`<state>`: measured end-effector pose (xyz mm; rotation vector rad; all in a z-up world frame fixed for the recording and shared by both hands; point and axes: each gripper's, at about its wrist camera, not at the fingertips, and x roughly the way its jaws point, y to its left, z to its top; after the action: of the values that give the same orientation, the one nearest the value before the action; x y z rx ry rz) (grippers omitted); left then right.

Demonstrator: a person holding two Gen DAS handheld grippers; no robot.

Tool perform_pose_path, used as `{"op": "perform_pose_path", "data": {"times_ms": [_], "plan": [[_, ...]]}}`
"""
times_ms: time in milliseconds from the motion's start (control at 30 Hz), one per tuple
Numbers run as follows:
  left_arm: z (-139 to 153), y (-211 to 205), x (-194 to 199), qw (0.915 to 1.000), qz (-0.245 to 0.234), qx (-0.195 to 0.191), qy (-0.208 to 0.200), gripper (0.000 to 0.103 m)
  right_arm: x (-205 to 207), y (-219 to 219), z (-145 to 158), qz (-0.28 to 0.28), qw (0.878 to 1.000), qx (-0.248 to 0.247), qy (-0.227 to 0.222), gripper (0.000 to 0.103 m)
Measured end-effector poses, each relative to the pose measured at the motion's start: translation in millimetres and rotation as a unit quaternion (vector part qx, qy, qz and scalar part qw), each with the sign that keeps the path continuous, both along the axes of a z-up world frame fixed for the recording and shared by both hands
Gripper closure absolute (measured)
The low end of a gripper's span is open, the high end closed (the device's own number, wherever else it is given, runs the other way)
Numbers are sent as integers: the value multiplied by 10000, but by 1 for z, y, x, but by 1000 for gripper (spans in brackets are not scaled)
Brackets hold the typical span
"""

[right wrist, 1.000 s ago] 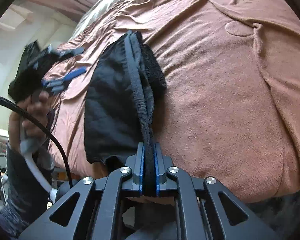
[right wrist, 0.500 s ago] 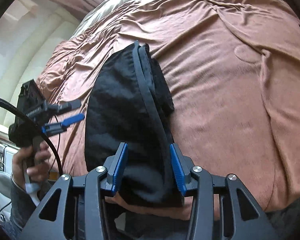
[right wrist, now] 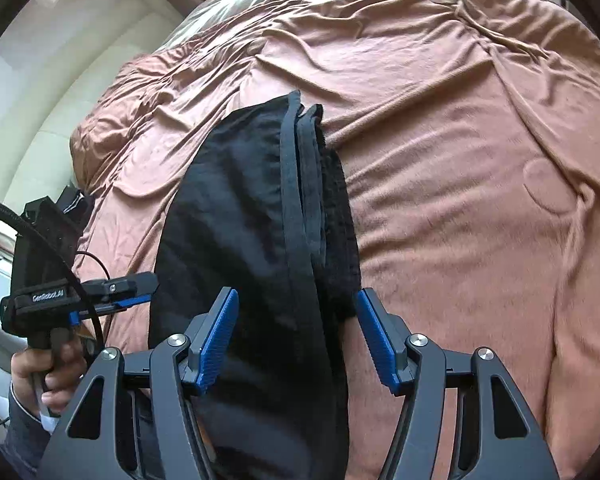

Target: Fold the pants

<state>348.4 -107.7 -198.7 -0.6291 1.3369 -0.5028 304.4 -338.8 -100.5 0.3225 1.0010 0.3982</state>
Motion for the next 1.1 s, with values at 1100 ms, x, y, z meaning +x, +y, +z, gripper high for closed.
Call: {"op": "perform_pose_path", "data": {"times_ms": [1100], "plan": [[27,35,-16,9990,-237,361,-113,94,31,42,-12,630,9968,142,477,68]]}}
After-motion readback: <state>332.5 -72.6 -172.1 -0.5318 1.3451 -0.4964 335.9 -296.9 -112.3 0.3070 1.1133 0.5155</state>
